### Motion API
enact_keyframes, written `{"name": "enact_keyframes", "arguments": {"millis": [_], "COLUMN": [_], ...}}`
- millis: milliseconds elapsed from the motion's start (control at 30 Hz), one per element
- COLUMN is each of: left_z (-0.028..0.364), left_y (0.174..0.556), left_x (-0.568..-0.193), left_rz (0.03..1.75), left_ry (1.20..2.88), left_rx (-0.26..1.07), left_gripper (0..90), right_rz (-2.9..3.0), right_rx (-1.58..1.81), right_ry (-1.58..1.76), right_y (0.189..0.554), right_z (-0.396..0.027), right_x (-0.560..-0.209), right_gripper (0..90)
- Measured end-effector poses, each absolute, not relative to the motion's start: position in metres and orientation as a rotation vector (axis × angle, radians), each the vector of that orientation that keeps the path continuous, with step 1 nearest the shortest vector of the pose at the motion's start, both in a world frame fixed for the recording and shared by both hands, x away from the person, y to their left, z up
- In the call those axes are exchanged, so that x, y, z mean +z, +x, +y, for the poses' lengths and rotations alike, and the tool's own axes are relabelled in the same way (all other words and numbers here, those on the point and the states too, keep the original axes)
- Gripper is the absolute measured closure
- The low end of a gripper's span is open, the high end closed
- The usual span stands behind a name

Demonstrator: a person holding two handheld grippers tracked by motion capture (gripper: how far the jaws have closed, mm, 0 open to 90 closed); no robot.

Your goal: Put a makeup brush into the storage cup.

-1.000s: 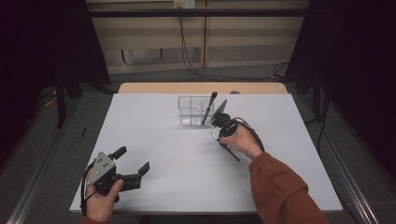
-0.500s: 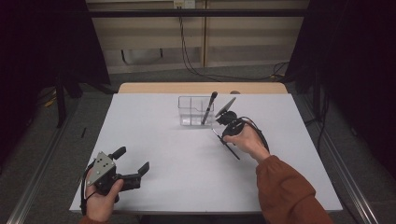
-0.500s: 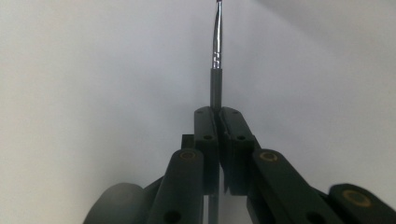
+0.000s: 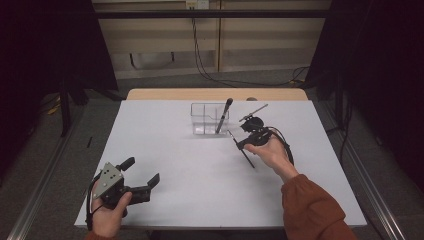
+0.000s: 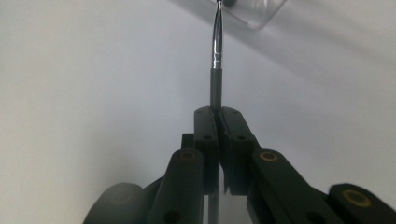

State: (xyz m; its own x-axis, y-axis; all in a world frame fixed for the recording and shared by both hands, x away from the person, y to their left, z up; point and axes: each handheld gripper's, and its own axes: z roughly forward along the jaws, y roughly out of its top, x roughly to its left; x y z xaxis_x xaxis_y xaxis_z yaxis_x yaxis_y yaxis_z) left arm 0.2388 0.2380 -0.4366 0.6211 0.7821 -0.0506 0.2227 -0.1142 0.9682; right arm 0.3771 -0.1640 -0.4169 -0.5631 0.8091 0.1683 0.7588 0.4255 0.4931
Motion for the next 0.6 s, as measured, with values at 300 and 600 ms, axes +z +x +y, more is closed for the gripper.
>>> {"name": "enact_keyframes", "arguments": {"millis": [300,600], "left_z": [0.239,0.238], "left_y": [0.238,0.239], "left_x": [-0.436,-0.437], "left_rz": [0.842,0.846], "left_ry": [1.658,1.659], "left_rx": [0.596,0.585], "left_gripper": [2.1,2.1], "right_rz": [2.508,2.417], "right_rx": [0.971,1.150], "right_ry": [1.318,1.178], "right_y": [0.369,0.360], "right_z": [-0.164,-0.165], "right_x": [-0.418,-0.415], "right_gripper": [86.4,86.4]}}
